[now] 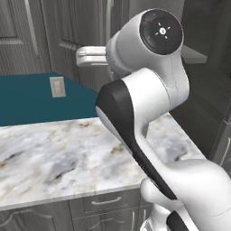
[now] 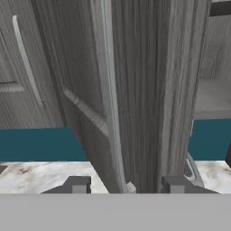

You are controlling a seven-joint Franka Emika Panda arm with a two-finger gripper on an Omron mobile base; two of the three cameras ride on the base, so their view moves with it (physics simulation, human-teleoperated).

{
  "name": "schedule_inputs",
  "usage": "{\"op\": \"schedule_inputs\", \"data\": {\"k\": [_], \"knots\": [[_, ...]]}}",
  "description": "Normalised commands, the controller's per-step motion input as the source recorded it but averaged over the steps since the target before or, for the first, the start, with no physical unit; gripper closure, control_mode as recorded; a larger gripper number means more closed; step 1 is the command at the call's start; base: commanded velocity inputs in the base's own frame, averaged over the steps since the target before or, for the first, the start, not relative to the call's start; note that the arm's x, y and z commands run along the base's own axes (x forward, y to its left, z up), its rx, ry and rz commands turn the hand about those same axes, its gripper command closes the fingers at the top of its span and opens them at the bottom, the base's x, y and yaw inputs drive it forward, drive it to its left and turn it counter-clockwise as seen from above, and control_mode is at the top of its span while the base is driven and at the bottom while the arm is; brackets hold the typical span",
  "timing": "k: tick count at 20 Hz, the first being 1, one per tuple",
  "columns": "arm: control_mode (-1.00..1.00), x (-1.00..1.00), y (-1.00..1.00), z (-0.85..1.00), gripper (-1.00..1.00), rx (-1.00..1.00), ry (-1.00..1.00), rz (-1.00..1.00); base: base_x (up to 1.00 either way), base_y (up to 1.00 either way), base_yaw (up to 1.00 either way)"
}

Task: Open the cabinet and move the ladle to the pot. Then close the cabinet.

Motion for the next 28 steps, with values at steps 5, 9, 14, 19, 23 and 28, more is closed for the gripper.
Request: {"op": "schedule_inputs", "data": {"k": [5,9,14,19,23,28], "knots": [[-1.0,-0.84,-0.45,0.22,-1.0,0.0,0.0,0.0,0.0,0.0,0.0],[-1.0,-0.41,-0.99,0.06,-1.0,0.02,0.0,0.0,0.0,0.0,0.0],[-1.0,0.15,-0.91,-0.02,-1.0,0.14,0.0,0.06,0.0,0.0,0.0],[-1.0,0.69,-0.3,-0.15,-1.0,0.29,0.0,0.22,0.0,0.0,0.0],[-1.0,0.66,0.0,-0.32,-1.0,0.27,0.0,0.26,0.0,0.0,0.0],[-1.0,0.79,0.0,-0.38,-1.0,0.22,0.0,0.23,0.0,0.0,0.0]]}}
